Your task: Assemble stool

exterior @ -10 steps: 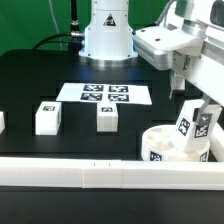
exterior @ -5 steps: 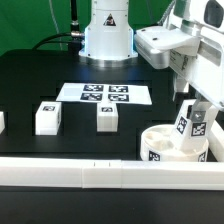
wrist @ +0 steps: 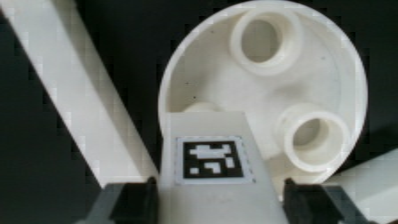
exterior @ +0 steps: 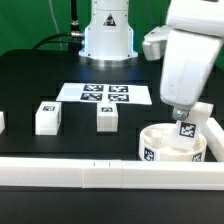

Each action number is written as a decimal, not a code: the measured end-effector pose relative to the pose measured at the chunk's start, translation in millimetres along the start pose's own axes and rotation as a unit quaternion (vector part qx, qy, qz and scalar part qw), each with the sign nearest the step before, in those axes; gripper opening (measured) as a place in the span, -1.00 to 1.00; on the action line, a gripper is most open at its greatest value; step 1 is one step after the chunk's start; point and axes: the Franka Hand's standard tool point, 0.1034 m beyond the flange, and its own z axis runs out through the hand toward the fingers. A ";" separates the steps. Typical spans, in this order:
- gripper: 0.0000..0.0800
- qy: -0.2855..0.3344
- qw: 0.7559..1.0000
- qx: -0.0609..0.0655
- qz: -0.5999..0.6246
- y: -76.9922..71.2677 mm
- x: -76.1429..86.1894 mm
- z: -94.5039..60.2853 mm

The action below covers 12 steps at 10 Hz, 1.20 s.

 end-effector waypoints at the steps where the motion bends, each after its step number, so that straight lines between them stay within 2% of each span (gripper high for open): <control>1: -0.16 0.000 1.000 0.000 0.031 -0.2 0.1 0.1; 3: -0.16 0.003 0.994 0.000 0.106 -0.5 0.5 0.3; 4: -0.16 0.014 0.983 0.000 0.184 -1.1 0.5 0.5; 6: -0.16 0.037 0.952 -0.002 0.304 -5.3 1.0 0.9; 8: -0.16 0.059 0.903 0.007 0.426 -8.5 6.7 0.8; 10: -0.16 0.059 0.882 0.011 0.467 -8.9 7.7 0.6; 12: -0.16 0.060 0.849 0.019 0.525 -10.3 9.6 0.6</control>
Offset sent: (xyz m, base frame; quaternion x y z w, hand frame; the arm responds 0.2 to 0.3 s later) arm -0.0167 -0.0117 -0.0050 -0.0063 0.0206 0.2906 0.9566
